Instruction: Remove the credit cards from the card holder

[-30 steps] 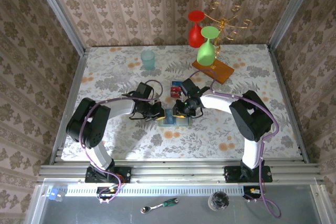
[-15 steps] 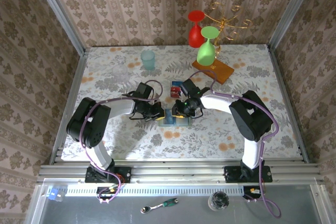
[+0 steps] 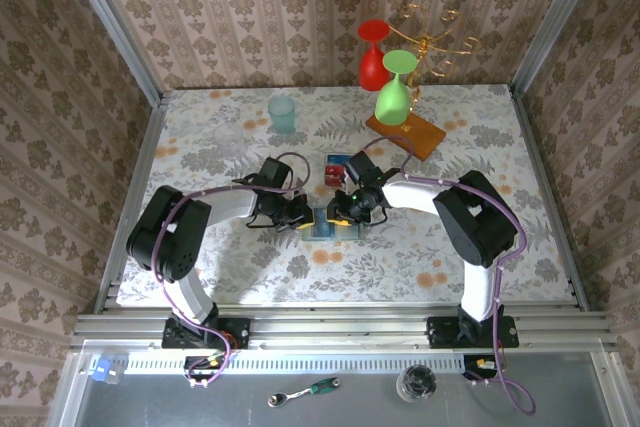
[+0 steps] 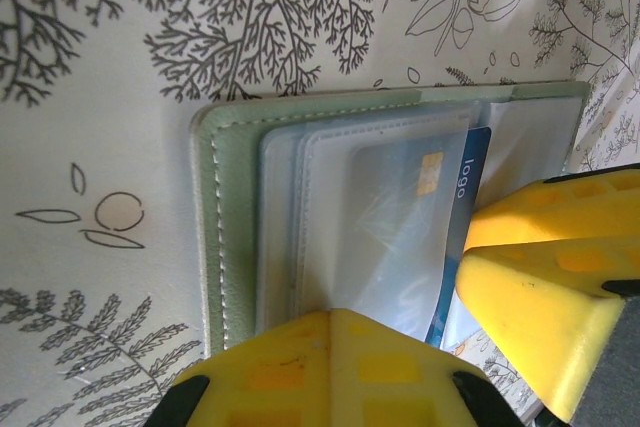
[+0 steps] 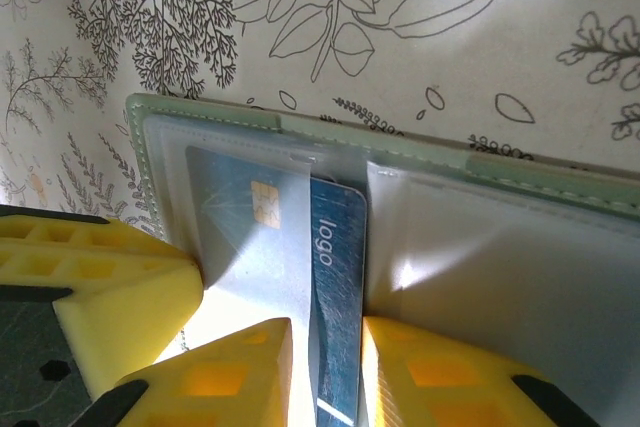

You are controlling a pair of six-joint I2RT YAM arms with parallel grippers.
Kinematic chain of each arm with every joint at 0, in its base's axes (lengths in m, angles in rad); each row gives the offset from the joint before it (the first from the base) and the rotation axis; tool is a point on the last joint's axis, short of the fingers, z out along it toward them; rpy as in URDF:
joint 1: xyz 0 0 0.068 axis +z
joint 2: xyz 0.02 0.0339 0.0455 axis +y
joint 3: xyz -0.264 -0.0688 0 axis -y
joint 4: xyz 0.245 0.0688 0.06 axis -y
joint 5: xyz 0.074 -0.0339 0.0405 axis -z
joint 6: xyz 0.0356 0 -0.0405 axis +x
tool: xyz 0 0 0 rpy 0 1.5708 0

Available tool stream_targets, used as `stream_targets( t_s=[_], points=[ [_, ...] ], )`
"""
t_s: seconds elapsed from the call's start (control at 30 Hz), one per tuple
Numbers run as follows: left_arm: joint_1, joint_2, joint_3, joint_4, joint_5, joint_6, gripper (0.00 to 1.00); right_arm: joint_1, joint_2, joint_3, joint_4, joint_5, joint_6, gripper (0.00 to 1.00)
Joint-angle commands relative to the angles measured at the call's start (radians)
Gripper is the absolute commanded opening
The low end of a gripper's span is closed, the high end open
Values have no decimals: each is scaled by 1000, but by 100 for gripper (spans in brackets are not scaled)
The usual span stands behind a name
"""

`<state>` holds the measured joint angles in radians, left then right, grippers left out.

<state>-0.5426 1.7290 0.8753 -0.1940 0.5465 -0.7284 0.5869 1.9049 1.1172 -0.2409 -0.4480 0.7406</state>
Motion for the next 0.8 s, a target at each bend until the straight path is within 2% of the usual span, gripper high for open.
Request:
stream_targets(
  t_s=[0.0, 0.43, 0.77],
  points=[
    [0, 41, -4, -33, -24, 25, 1, -4, 22, -21, 13, -12, 18, 27],
    [0, 41, -6, -31, -20, 24, 1, -10, -21, -60, 110, -67, 78, 17],
    [0, 41, -9, -28, -20, 25, 1, -21, -51, -95, 136, -57, 94, 12]
  ],
)
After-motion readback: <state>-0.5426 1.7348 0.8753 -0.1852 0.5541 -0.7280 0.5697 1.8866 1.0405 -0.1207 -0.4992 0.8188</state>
